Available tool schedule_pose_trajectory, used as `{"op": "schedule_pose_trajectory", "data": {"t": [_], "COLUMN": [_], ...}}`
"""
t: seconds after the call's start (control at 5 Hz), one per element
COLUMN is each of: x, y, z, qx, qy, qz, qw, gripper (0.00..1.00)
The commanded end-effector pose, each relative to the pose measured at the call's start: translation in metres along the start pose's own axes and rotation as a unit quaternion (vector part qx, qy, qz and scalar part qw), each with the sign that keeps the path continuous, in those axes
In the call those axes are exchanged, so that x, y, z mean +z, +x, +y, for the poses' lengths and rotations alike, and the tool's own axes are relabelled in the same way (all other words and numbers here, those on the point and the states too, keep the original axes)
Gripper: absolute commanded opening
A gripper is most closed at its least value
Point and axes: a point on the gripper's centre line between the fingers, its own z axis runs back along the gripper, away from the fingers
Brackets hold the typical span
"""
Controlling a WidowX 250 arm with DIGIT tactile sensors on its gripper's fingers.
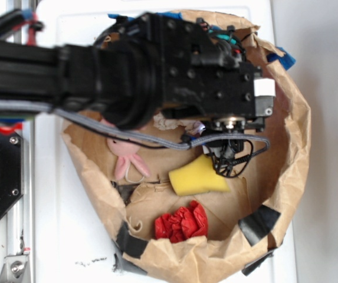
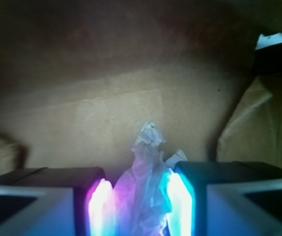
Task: Grab the white paper.
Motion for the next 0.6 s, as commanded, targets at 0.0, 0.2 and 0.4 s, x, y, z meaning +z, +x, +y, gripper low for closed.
{"op": "schedule_pose_trajectory", "data": {"t": [0.0,0.2,0.4], "x": [0.107,0.118,0.112], "y": [-0.016,-0.024,-0.027], "z": [-0.018,-0.019,-0.018], "qx": [-0.037,-0.054,-0.049], "qy": [-0.066,-0.071,-0.052], "qz": [-0.073,-0.065,-0.063], "qw": [0.994,0.994,0.995], "gripper": [0.00,0.00,0.00]}}
